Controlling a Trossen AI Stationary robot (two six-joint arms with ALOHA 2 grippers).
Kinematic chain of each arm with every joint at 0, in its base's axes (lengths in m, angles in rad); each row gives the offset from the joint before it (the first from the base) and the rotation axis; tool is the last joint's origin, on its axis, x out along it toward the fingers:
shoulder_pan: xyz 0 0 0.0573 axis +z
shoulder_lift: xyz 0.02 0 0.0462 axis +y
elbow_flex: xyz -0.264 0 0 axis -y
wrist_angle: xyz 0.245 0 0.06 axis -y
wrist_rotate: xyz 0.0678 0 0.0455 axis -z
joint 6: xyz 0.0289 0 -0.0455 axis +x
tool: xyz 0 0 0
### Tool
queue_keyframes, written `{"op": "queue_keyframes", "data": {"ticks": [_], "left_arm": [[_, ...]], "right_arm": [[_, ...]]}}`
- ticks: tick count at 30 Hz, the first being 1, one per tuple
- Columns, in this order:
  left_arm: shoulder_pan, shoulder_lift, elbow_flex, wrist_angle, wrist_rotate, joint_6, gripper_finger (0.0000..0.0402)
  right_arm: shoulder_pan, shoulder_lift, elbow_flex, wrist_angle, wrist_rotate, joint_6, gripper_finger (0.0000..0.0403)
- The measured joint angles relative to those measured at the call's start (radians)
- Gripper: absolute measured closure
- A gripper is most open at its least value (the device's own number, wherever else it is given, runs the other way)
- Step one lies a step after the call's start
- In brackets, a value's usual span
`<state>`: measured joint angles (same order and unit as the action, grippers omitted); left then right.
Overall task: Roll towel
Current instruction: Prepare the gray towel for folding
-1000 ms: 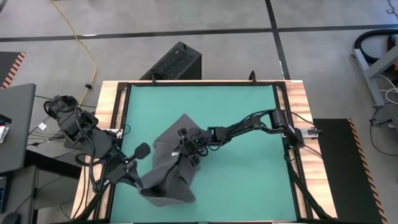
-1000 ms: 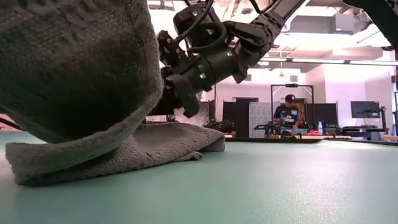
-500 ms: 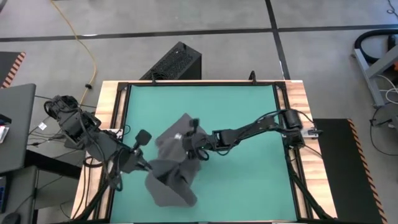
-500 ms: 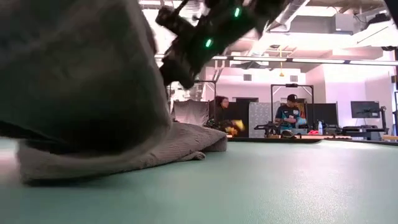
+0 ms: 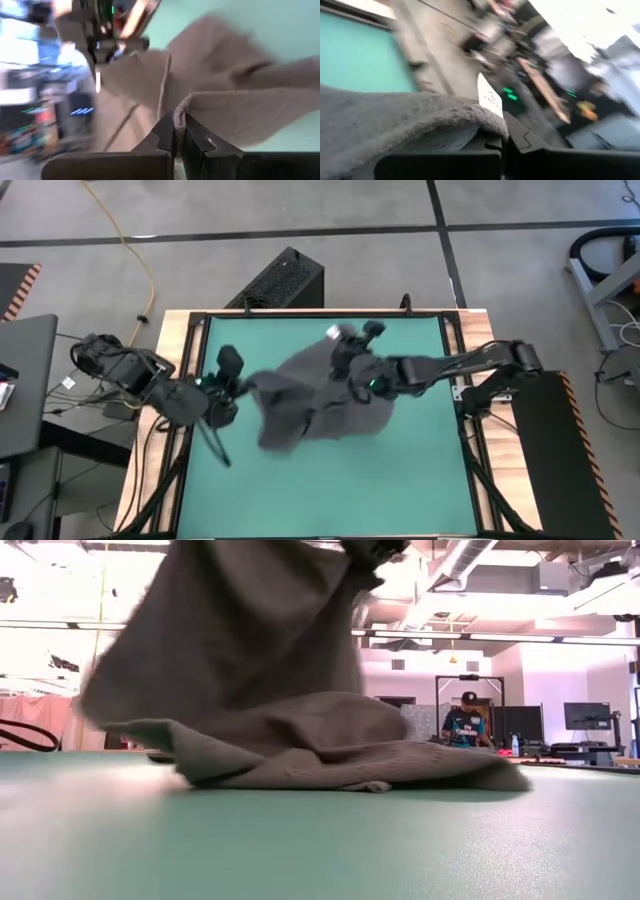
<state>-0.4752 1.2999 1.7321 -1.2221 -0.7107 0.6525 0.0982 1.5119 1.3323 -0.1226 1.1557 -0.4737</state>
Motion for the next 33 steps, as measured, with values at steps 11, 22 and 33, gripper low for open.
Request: {"op": "queue_keyframes", "data": {"ticks": [11,22,33], "left_arm": [[0.445,0.000,0.001,0.309,-0.011,0.548,0.0401],[0.974,0.000,0.068,1.002,0.420,0.877,0.0401],[1.137,0.009,0.196,1.074,0.742,0.835,0.0401]], "right_arm": [[-0.225,-0.180,0.000,0.379,0.061,-0.495,0.0393],[-0.442,-0.182,0.113,0.705,-0.187,-0.813,0.0393],[-0.440,-0.180,0.387,0.681,-0.273,-0.776,0.0393]]}}
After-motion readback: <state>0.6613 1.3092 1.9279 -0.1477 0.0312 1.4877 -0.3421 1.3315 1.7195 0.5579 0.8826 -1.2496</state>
